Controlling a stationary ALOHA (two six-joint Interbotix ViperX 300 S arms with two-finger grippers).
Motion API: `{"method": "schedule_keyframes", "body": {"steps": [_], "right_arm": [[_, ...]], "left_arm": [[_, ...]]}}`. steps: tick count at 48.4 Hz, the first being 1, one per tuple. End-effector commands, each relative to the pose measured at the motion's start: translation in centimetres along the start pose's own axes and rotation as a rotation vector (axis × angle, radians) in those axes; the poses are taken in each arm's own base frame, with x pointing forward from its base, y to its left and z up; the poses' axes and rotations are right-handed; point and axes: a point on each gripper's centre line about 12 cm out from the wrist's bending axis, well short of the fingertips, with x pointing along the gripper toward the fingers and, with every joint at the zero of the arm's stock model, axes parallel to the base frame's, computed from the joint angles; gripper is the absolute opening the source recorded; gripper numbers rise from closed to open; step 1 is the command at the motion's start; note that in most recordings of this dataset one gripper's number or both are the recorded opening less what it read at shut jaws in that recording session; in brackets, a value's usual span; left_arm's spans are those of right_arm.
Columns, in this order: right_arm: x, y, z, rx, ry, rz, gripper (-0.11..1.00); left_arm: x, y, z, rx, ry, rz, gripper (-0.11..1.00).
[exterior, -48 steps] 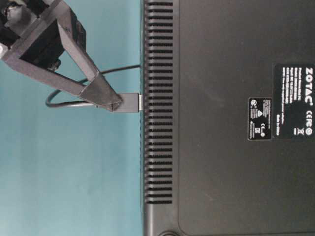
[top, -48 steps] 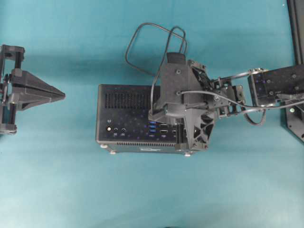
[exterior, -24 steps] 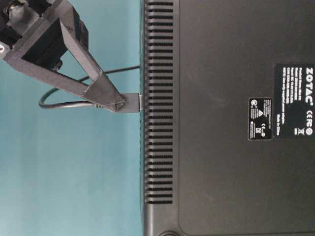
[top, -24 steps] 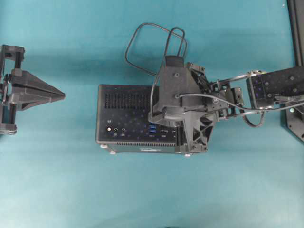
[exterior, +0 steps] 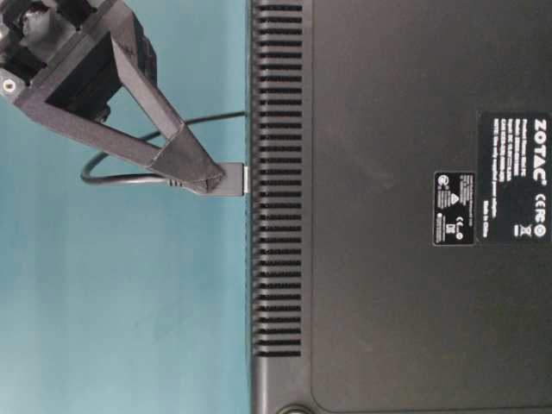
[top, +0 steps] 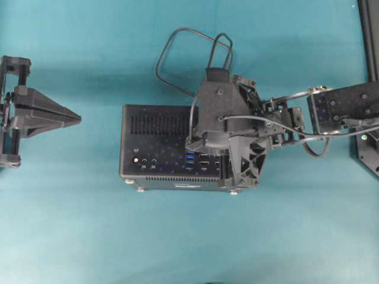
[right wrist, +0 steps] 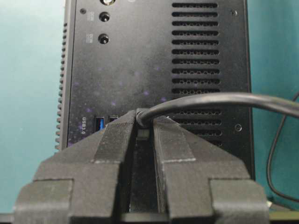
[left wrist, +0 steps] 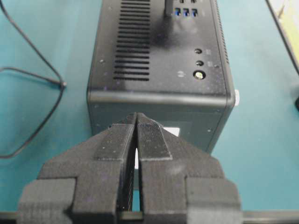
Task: Insert the USB into the PC box with both arms.
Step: 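Align the plug with a blue USB port and push it in, then press the plug fully into the blue USB port with the right gripper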
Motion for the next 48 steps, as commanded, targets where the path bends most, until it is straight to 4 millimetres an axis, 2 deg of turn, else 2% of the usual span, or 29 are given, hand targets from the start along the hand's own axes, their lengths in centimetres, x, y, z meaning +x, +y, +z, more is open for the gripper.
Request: {"method": "schedule_keyframes", "body": {"steps": [1,7,19,25,32,36,48], "right_arm": [[-0.4,0.7,0.4,0.010,-0.010,0.017,0.14],[-0.1,2.0,0.1,0.006,0.002,0.049,0.14],[-0.6,1.5,0.8,0.020,-0.034,0.047,0.19],[-1.2,1.2,1.3,0.025,-0.053,0.045,0.29],[-2.0,0.9,2.1,0.022,-0.082,0.037,0.55],[-2.6,0.8,2.6,0.020,-0.100,0.034,0.64],[-3.8,0.5,3.5,0.001,-0.127,0.013,0.65]], "left_arm": [[0.0,-0.1,0.9,0.002,-0.028,-0.002,0.00],[0.0,-0.1,1.0,0.002,-0.029,-0.002,0.00],[0.0,-0.1,0.9,0.003,-0.028,-0.002,0.00],[0.0,-0.1,0.9,0.002,-0.028,-0.002,0.00],[0.0,-0.1,1.0,0.003,-0.029,-0.002,0.00],[-0.1,-0.1,1.0,0.002,-0.029,-0.002,0.00],[-0.1,-0.1,1.1,0.003,-0.034,-0.002,0.00]]}}
